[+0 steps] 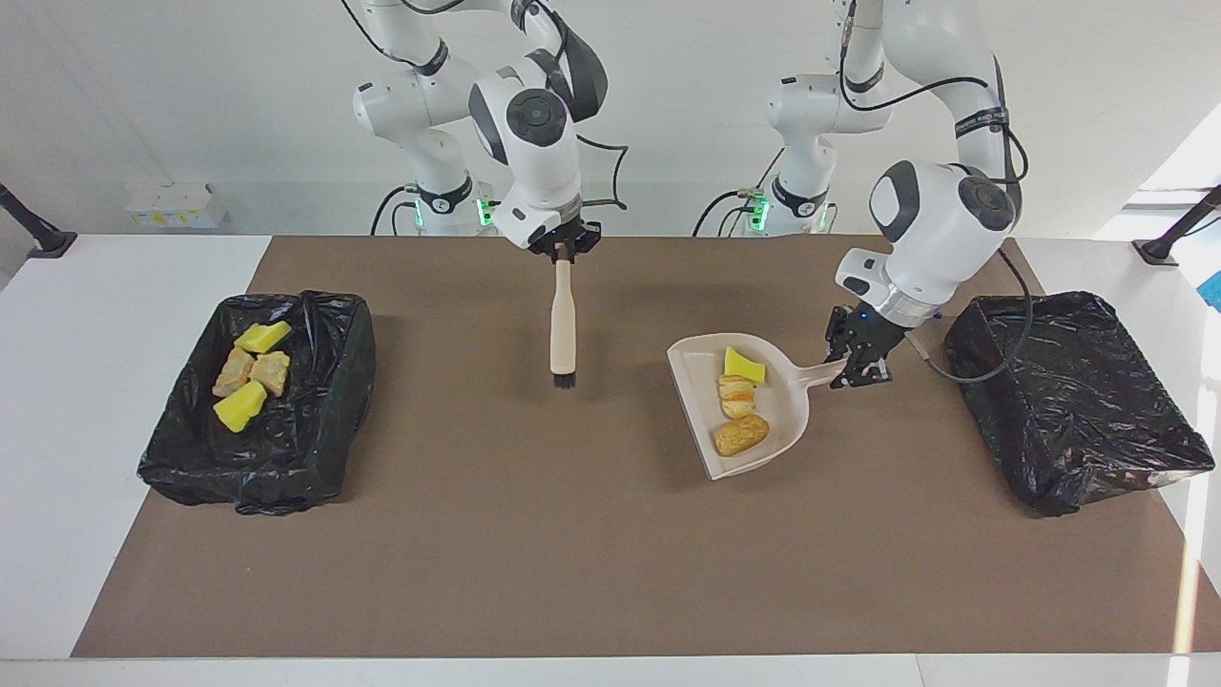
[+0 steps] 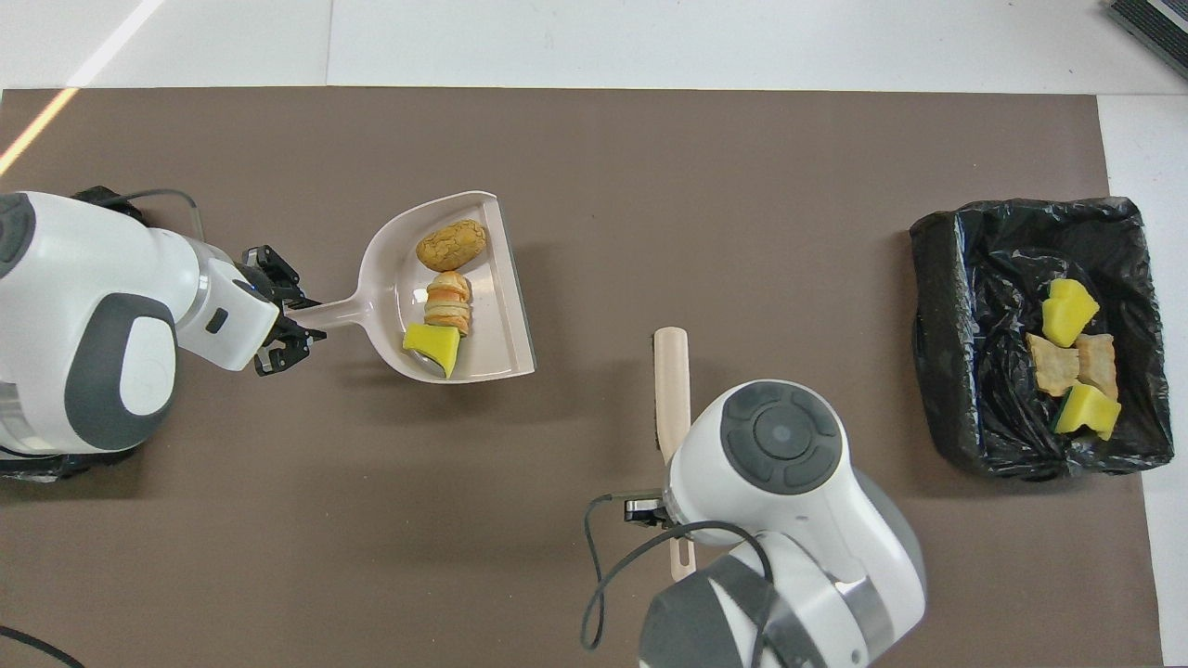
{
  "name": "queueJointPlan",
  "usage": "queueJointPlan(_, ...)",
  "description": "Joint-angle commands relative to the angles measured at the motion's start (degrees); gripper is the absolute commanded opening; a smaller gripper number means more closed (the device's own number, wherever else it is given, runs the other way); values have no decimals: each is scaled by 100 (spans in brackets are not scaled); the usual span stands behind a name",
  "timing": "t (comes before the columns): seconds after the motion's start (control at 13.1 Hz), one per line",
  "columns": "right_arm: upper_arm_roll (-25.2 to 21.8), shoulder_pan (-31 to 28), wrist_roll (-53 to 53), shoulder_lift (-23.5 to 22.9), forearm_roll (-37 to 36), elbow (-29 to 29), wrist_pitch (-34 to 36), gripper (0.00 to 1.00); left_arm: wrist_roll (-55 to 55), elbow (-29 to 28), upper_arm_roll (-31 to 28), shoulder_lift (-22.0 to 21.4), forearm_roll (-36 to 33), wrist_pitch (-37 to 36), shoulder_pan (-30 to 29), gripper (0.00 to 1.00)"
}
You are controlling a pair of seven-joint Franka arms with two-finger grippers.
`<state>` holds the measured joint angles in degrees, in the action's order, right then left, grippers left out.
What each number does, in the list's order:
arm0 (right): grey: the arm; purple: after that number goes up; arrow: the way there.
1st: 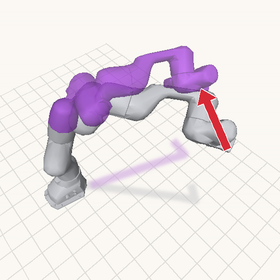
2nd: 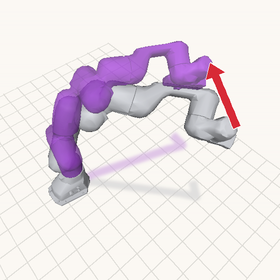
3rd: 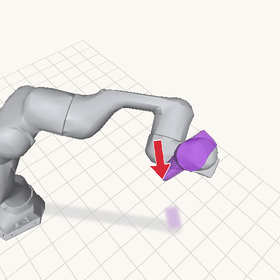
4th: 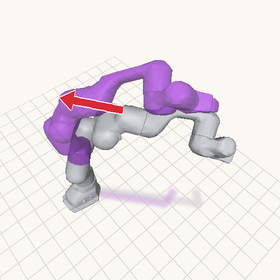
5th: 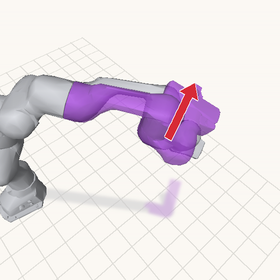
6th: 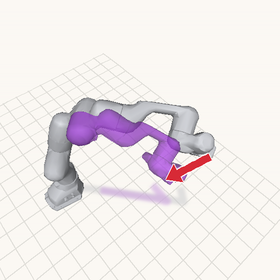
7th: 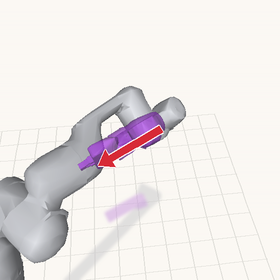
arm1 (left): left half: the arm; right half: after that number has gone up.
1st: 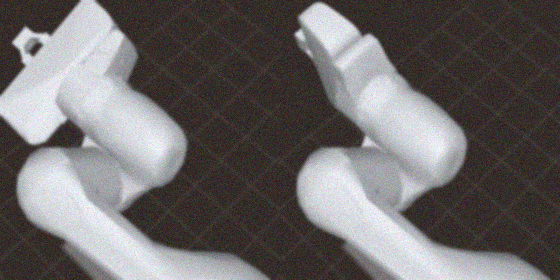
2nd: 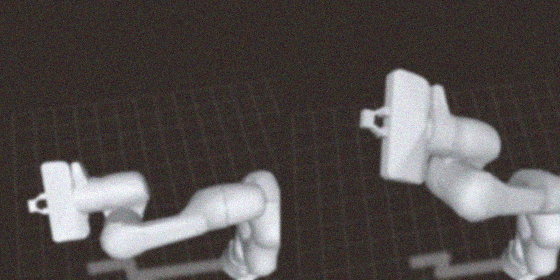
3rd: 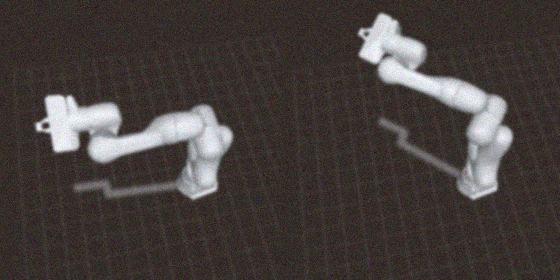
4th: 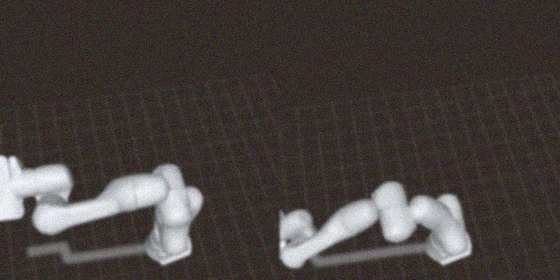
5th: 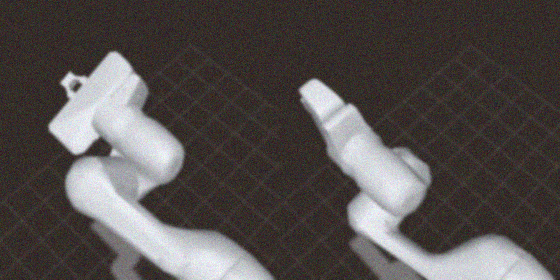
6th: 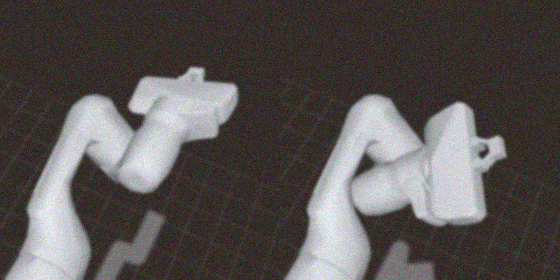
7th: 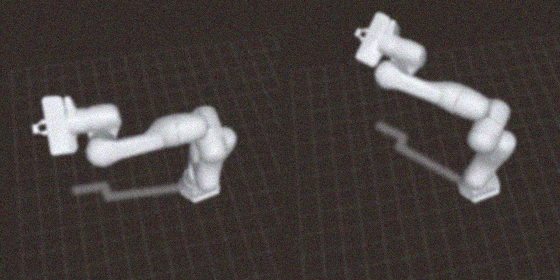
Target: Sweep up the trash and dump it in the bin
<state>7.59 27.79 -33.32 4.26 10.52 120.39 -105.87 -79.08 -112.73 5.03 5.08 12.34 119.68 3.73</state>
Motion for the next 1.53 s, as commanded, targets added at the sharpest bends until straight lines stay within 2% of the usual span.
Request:
queueJointPlan(0.0, 24, 515, -753, 40, 109, 63, -407, 0, -256, 715, 33, 10, -100, -760, -442, 0)
queueJointPlan(0.15, 24, 866, -1104, -214, 117, -155, -618, 0, -817, 1041, 33, 62, -118, -1077, -968, 0)
queueJointPlan(0.46, 24, 1692, -2212, -934, 117, -937, -681, 0, -2091, 1095, 33, 46, -118, -1131, -1900, 0)
queueJointPlan(0.61, 24, 1931, -2241, -980, 100, -790, -777, 0, -2881, 1095, 33, 28, -127, -1192, -2453, 0)
queueJointPlan(0.76, 24, 2221, -2206, -910, 82, -309, -996, 0, -3716, 1121, 33, 71, -258, -1219, -3051, 0)
queueJointPlan(0.92, 24, 2213, -1908, -673, 65, 114, -927, 0, -4560, 1252, 33, 342, -285, -1201, -3727, 0)
queueJointPlan(0.99, 24, 2213, -1907, -577, 65, 299, -927, 0, -4677, 1575, 33, 544, -407, -1288, -3948, 0)
queueJointPlan(1.22, 24, 2222, -1959, -496, 56, 441, -944, 0, -4687, 2594, 33, 1081, -1232, -1718, -4125, 0)
queueJointPlan(1.45, 24, 2196, -1959, -444, 65, 607, -1075, 0, -4617, 3027, 16, 1240, -1602, -1781, -4267, 0)
